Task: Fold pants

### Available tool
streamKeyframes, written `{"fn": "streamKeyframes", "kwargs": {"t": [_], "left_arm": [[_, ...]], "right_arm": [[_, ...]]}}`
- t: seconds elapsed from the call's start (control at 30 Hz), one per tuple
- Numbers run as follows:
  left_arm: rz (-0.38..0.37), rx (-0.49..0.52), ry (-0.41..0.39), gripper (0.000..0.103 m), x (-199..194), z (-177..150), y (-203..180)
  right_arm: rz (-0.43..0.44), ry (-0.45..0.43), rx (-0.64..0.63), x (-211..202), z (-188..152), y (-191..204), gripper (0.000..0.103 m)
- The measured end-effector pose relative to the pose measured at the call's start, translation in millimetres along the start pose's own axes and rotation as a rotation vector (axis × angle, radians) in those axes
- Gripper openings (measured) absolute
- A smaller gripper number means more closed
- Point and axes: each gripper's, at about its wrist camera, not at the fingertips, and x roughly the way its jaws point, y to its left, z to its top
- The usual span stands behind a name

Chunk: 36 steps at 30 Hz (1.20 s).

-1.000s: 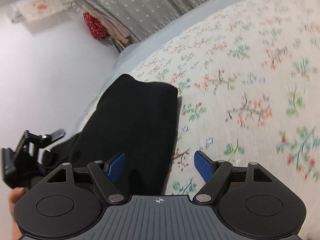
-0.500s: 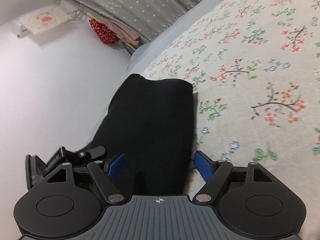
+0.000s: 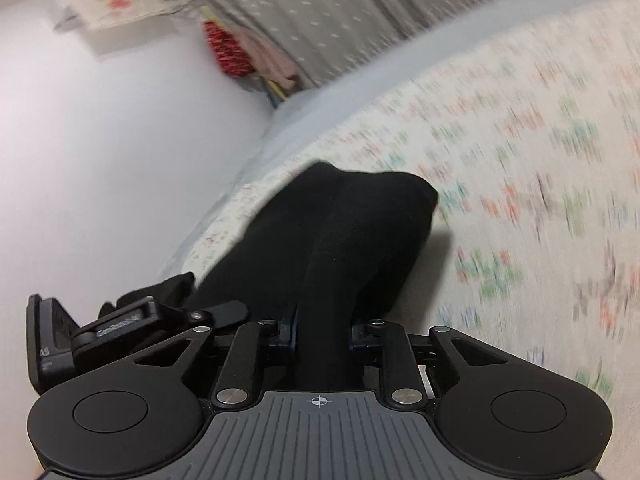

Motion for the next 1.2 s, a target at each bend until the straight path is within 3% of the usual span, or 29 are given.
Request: {"fn": "streamKeyframes", "kwargs": {"t": [0.03,0.17,0.33,0.47,0.6,0.67,0.77,0.83,0.93,1.07,1.13,1.2], "left_arm": [[-0.045,-0.025,-0.014,0.052,-2.3,1.3,-2.7],[-0.168,-0.07,-0.084,0.052,0.4,2.1,-34.9],[-0.199,-0.022,-0.068,0.052,45.1,-17.3,-92.1],[-0.136,0.025,-0.005,0.054,94.6,-44.7,-124.4],[-0.028,0.161,0.021,0.075,123.1,-65.5,-144.1],[0.003,0.205,-0.002,0.078,124.2,-67.2,-150.4],[0.037,0.198,0.009,0.086,127.5,-62.6,-148.0],[0.026,0.151,0.031,0.088,127.5,-58.9,-139.1],[0.026,0.115,0.026,0.088,118.8,-54.7,-136.8],[0.064,0.127,-0.08,0.088,84.8,-48.1,-141.6],[0.097,0.181,-0.16,0.087,66.1,-46.4,-147.2],[0.089,0.267,-0.212,0.08,55.7,-50.1,-160.0]], "right_arm": [[0.024,-0.01,-0.002,-5.4,9.2,1.3,0.02],[0.065,-0.042,-0.076,-33.6,54.5,3.9,0.019],[0.032,-0.046,-0.125,-66.0,99.8,-31.8,0.02],[-0.015,-0.012,-0.076,-75.6,109.0,-95.0,0.02],[-0.146,0.108,-0.03,-54.2,92.6,-159.9,0.028],[-0.13,0.091,0.012,-58.7,94.6,-174.2,0.033],[-0.155,0.094,0.047,-64.1,96.2,-177.1,0.037],[-0.195,0.128,0.005,-60.2,92.2,-171.4,0.054],[-0.228,0.139,-0.023,-62.9,93.4,-170.6,0.06],[-0.321,0.089,-0.112,-78.1,103.0,-165.2,0.063],[-0.381,0.047,-0.209,-85.2,102.5,-149.5,0.063],[-0.374,0.009,-0.266,-91.7,103.2,-136.5,0.06]]}}
